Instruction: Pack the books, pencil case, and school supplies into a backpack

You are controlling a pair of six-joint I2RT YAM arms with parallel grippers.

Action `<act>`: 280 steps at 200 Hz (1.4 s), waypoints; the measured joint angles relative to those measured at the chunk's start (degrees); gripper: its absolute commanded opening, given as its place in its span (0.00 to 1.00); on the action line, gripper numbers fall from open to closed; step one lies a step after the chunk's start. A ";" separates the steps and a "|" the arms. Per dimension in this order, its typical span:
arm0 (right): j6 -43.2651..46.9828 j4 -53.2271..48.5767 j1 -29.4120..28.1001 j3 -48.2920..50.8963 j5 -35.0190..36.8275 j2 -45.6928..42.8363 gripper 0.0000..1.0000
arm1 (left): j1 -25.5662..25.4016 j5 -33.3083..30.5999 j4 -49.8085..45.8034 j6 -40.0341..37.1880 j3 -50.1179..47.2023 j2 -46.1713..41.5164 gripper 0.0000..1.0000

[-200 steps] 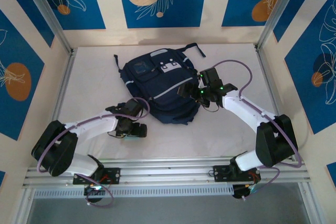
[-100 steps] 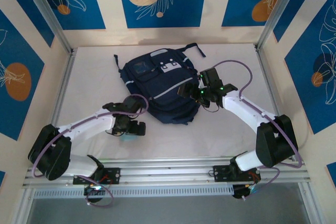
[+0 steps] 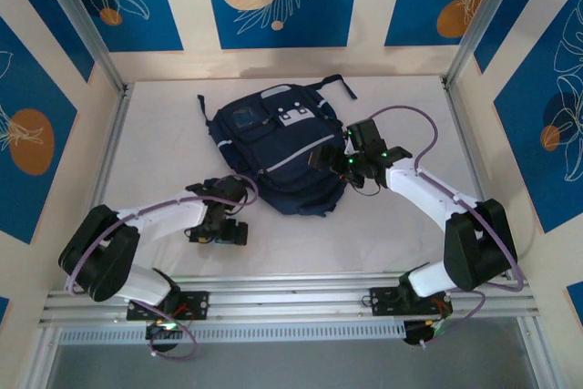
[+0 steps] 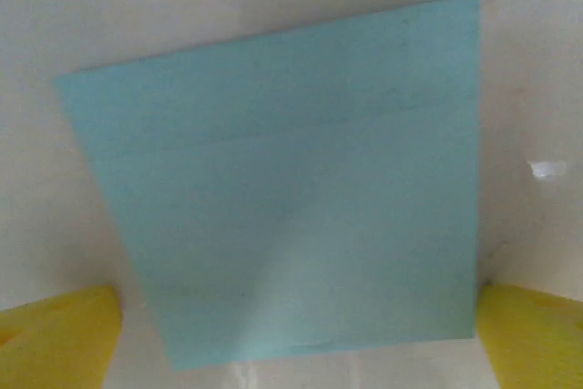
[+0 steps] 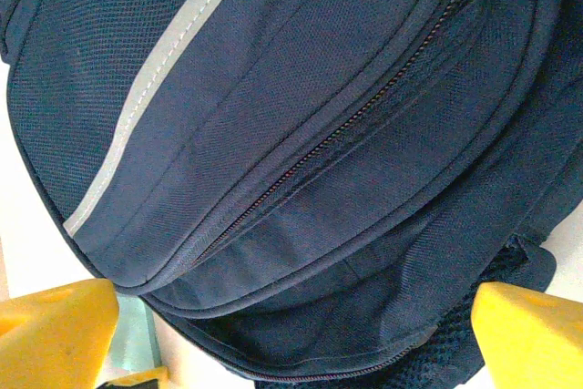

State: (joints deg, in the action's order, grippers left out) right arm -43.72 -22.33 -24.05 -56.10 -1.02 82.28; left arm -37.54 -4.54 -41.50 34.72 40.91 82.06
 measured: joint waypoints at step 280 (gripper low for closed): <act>-0.76 16.39 -4.79 -4.17 -30.80 0.83 0.56 | -3.04 15.30 16.06 -19.06 18.32 -6.05 0.69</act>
State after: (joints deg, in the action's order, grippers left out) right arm -44.49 -5.93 -28.84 -60.27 -31.81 83.11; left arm -40.58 10.76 -25.43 15.66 59.22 76.01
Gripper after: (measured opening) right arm 0.659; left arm 0.687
